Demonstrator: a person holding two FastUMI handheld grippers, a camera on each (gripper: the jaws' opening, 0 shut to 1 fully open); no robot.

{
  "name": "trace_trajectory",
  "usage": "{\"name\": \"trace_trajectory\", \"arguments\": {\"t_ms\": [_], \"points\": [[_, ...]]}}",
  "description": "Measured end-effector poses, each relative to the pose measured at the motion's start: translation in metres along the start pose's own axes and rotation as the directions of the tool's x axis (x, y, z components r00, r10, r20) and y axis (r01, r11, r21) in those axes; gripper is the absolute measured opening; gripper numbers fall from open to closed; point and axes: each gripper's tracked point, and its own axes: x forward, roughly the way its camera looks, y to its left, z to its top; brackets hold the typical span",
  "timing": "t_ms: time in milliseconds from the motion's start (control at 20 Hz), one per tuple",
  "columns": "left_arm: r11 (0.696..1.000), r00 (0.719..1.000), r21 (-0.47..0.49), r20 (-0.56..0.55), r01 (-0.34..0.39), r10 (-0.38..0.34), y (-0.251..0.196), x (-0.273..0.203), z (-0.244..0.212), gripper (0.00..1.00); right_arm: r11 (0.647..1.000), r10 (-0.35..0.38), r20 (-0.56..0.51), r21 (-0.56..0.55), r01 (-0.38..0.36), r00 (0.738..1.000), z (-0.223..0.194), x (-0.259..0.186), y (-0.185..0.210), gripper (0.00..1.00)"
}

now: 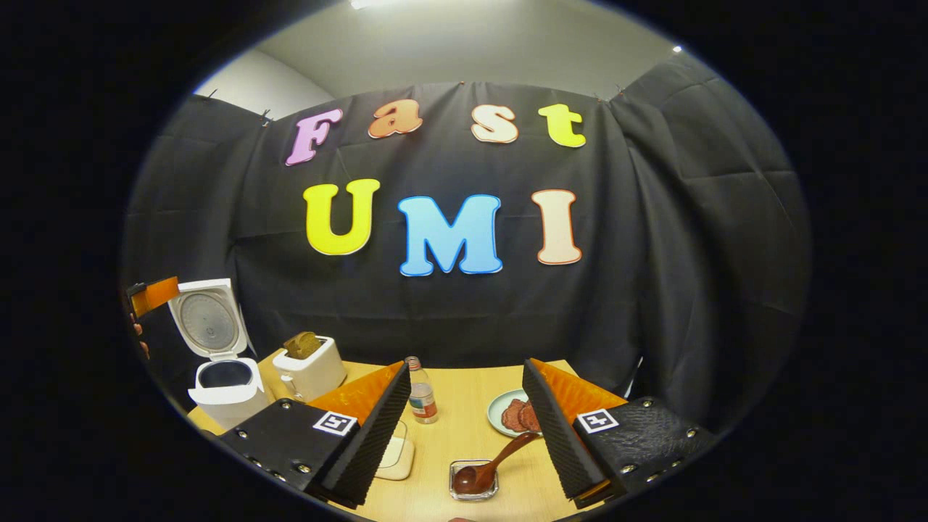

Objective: Close the left gripper, press the button to open the rice cooker; take a wooden spoon from the chopstick holder with the right hand, scoop a spoonful of rice and pour it into the rice cooker, then put the wooden spoon back into the chopstick holder.

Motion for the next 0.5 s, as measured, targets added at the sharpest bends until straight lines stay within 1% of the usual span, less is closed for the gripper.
{"name": "trace_trajectory", "arguments": {"t_ms": [100, 150, 200, 350, 500], "points": [[1.000, 1.000, 0.011, 0.000, 0.016, -0.016, -0.013, -0.002, 0.000, 0.90, 1.000, -0.016, -0.010, -0.003, 0.016, 1.000, -0.009, 0.012, -0.016, 0.94], [1.000, 1.000, 0.020, 0.000, 0.017, -0.017, -0.017, -0.003, 0.000, 0.92, 1.000, -0.012, -0.019, -0.001, 0.012, 1.000, -0.015, 0.019, -0.021, 0.95], [1.000, 1.000, 0.028, -0.009, 0.012, -0.012, -0.019, -0.002, -0.003, 0.89, 1.000, -0.012, -0.035, 0.006, 0.012, 0.999, -0.025, 0.026, -0.028, 0.95], [1.000, 1.000, 0.010, -0.025, 0.012, -0.011, -0.025, -0.001, -0.007, 0.91, 0.998, -0.068, -0.108, 0.009, 0.070, 0.992, -0.063, 0.051, -0.058, 0.95], [1.000, 0.999, 0.001, -0.038, 0.002, -0.002, -0.025, 0.000, -0.011, 0.89, 0.996, -0.061, -0.185, 0.049, 0.071, 0.981, -0.101, 0.070, -0.066, 0.95]]}}
